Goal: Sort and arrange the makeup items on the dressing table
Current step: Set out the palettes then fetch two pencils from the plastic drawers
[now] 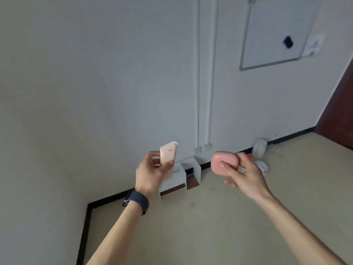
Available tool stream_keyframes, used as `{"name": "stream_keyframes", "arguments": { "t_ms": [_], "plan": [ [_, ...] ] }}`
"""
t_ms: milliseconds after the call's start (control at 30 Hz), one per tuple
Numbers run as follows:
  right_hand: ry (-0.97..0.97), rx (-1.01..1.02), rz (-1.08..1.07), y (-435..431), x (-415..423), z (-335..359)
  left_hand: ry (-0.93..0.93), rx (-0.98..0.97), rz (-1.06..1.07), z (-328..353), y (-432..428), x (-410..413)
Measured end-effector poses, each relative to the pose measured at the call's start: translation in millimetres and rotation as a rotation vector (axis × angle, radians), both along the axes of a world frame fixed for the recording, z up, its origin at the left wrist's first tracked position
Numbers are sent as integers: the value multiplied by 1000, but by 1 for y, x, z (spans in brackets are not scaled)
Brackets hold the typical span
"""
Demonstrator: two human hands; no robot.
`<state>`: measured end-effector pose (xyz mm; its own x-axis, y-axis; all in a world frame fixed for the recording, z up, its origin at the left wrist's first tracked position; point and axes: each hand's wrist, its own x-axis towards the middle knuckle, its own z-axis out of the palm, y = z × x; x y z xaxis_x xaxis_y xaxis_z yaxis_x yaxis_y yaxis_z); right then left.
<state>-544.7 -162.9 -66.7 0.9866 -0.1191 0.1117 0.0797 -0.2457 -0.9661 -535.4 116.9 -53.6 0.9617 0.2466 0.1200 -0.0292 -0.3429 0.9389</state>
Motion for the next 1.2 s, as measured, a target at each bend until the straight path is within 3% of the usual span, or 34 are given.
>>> {"name": "stream_keyframes", "arguments": {
  "t_ms": [267,600,1200],
  "plan": [
    [-118,-34,-397,-204,31,42,-174,121,-374,70,-213,125],
    [-253,-133,-633,-420,88,109,-215,-33,-593,115,-463,256],
    [-199,-135,-1151,-693,252,89,-214,-111,-1165,113,-854,500]
  ]
}}
